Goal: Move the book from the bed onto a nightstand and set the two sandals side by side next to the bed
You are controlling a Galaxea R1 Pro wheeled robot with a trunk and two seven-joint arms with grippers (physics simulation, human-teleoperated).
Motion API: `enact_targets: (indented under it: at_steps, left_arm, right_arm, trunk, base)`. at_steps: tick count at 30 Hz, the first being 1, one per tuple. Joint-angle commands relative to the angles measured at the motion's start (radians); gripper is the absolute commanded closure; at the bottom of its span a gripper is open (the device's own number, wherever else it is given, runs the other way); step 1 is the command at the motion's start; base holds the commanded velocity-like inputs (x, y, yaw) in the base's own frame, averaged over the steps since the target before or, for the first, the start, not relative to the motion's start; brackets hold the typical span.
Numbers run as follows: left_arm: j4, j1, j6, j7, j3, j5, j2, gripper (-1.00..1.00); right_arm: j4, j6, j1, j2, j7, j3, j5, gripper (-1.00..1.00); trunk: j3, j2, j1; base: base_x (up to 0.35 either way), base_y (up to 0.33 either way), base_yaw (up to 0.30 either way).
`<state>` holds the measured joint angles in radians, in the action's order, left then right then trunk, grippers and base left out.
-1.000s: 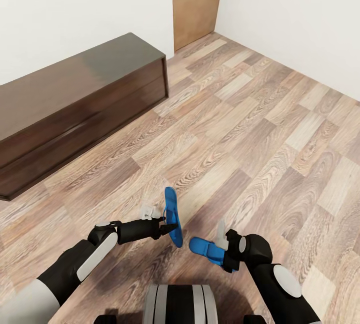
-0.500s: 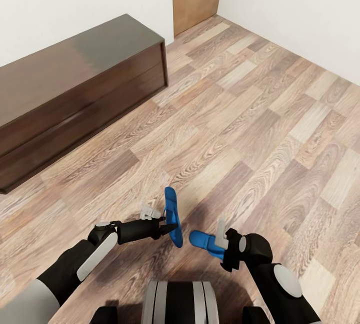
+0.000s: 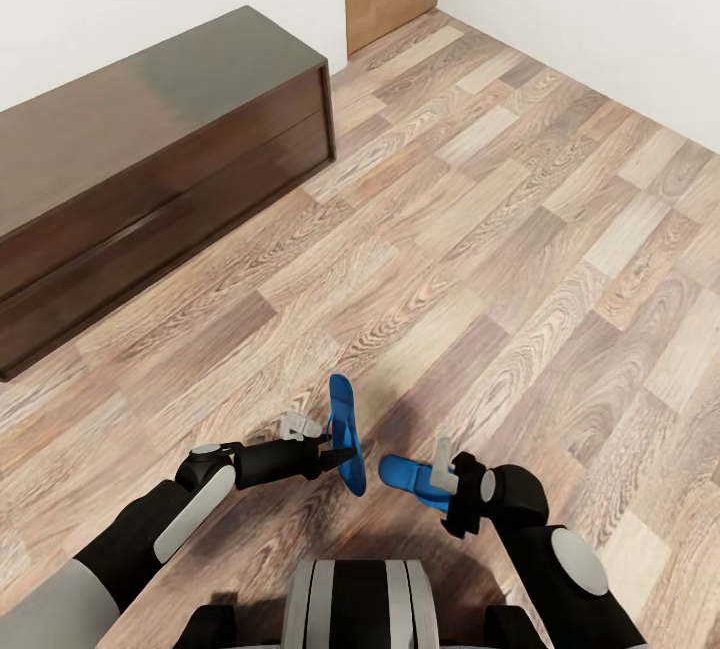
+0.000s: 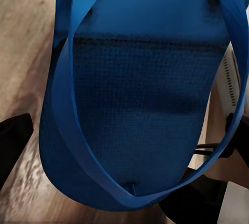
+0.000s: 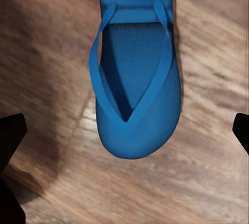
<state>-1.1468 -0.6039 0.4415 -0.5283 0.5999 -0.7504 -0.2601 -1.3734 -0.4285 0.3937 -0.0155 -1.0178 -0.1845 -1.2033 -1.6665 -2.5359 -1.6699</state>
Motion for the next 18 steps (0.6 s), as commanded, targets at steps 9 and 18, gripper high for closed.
enact_targets:
  at_steps: [9,18]
  left_arm:
    - [-0.001,-0.001,0.008,0.002,0.001,-0.010,-0.001,1.00]
    - [-0.001,-0.001,0.008,0.002,0.001,-0.010,-0.001,1.00]
  right_arm:
    - [-0.003,-0.007,0.001,-0.006,-0.004,-0.003,-0.004,-1.00]
    - [-0.014,-0.007,0.001,-0.008,-0.004,-0.003,-0.004,-1.00]
  trunk:
    - [-0.035,-0.002,-0.004]
    - [-0.051,-0.003,-0.006]
  base:
    - [0.000,0.000,0.000]
    - [0.000,0.000,0.000]
